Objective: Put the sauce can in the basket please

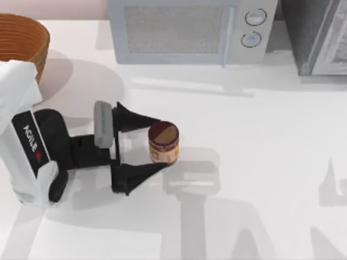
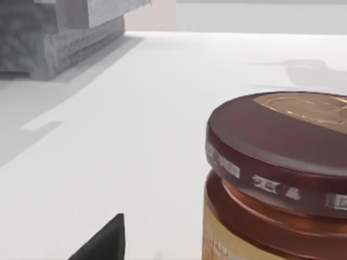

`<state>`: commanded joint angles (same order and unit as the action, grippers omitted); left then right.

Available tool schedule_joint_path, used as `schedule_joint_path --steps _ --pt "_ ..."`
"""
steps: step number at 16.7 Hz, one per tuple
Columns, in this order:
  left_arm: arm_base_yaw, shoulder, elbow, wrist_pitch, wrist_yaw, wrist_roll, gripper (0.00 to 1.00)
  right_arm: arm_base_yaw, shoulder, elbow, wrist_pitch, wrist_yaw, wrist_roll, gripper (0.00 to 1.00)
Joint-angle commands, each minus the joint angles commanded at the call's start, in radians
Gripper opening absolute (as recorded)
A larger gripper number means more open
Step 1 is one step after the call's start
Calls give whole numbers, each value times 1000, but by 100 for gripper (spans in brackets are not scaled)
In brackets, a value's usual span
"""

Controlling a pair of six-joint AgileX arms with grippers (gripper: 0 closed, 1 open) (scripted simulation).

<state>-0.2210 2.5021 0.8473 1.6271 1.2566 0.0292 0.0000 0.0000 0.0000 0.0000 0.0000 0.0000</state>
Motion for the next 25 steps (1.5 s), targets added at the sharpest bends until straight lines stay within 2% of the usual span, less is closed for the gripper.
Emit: schedule_joint_path --steps 4,8,21,25 --pt "-84 10 43 -25 -84 -8 100 0 0 0 0 0 0 100" --pt "-90 11 46 -26 -90 -8 100 0 0 0 0 0 0 100" --pt "-90 11 46 -26 -90 -8 2 0 0 0 0 0 0 100" --pt "-90 11 46 -26 -90 -8 0 0 0 0 0 0 0 100"
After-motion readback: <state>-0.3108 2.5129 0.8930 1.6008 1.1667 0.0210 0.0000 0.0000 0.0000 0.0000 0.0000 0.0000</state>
